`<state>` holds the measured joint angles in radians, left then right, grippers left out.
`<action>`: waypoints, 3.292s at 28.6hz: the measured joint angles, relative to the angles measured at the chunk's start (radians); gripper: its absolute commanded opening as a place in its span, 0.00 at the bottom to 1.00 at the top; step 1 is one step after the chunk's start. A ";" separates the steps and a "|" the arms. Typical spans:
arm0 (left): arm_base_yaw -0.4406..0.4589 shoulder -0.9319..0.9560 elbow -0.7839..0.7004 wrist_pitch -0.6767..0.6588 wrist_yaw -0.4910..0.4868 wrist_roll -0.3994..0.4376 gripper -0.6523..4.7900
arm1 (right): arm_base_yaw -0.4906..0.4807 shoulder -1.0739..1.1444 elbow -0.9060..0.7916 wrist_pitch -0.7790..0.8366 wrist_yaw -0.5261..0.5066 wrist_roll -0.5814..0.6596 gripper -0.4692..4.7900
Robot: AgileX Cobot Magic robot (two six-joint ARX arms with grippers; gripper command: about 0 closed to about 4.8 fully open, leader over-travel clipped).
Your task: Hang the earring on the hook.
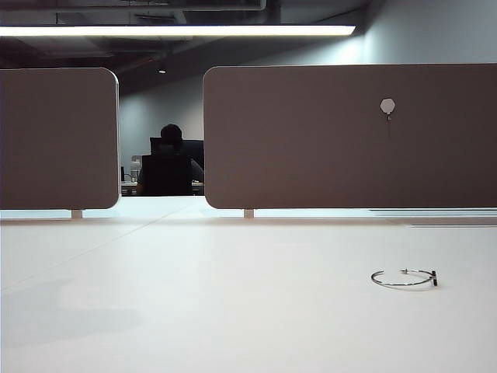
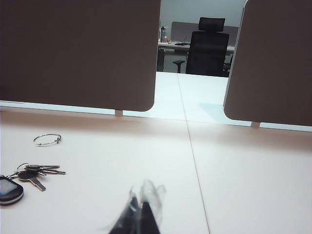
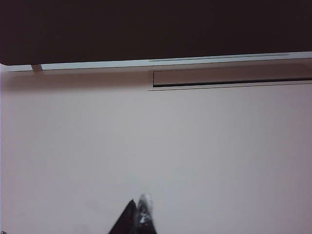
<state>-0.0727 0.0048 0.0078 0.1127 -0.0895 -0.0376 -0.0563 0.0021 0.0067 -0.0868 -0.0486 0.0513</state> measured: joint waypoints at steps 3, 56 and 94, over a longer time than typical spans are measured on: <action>0.000 0.000 0.000 -0.012 -0.001 0.000 0.11 | 0.000 0.000 0.000 0.000 0.000 -0.004 0.09; -0.610 1.072 0.669 -0.180 0.331 -0.074 1.00 | 0.328 1.369 0.673 -0.278 -0.194 0.079 0.89; -0.610 1.072 0.669 -0.259 0.312 -0.068 1.00 | 0.470 1.501 0.702 -0.153 0.105 0.123 0.15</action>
<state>-0.6830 1.0767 0.6765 -0.1467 0.2226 -0.1051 0.4137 1.5028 0.7082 -0.2394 0.0563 0.1741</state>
